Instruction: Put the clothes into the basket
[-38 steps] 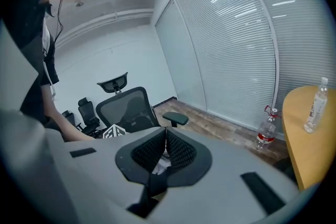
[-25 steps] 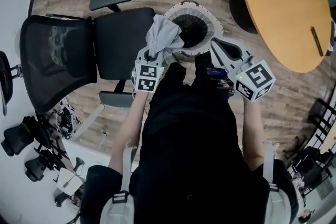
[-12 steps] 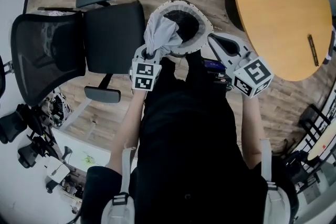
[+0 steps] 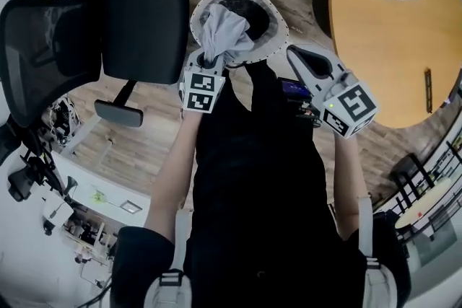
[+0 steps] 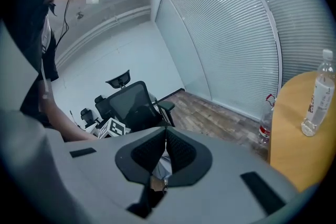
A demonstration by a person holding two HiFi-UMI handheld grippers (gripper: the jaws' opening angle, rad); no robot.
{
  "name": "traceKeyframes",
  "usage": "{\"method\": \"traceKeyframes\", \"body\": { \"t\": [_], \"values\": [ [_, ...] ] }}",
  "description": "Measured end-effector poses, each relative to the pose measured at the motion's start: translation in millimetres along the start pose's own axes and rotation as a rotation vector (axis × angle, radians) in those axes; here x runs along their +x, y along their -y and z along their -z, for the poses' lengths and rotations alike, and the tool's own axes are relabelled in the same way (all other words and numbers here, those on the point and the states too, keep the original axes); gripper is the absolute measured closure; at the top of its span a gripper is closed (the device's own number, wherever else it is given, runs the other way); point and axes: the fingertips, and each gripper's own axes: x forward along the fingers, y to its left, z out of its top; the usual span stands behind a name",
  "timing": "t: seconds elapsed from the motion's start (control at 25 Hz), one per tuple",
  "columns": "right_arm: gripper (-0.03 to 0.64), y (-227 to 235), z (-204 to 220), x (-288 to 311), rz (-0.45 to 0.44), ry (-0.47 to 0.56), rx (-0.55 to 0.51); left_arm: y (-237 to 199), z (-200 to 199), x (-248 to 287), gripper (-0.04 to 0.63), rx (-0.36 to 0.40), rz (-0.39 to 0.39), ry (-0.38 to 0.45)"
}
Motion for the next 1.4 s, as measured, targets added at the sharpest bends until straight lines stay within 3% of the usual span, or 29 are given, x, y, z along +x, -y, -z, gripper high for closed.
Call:
{"method": "traceKeyframes", "body": {
  "t": [0.64,1.04,1.28,1.4],
  "values": [
    [0.598,11.0,48.3,56.6,-0.204,-0.160,0.038,-12.1,46.0,102.0,0.543,-0.057,-0.032,-0.139],
    [0.599,38.0,106.1,80.0,-0.230,-0.238,0.075,-28.9,99.7,178.6,0.543,-0.057,-0.046,-0.210],
    [0.599,61.3,126.4,104.1,-0.179,-0.242,0.082,-56.3,132.8,224.0,0.543,-0.042,-0.093,-0.252],
    [0.598,66.4,132.4,117.7,-0.179,-0.239,0.103,-73.0,144.9,242.8,0.543,-0.069,-0.114,-0.260]
  ]
}}
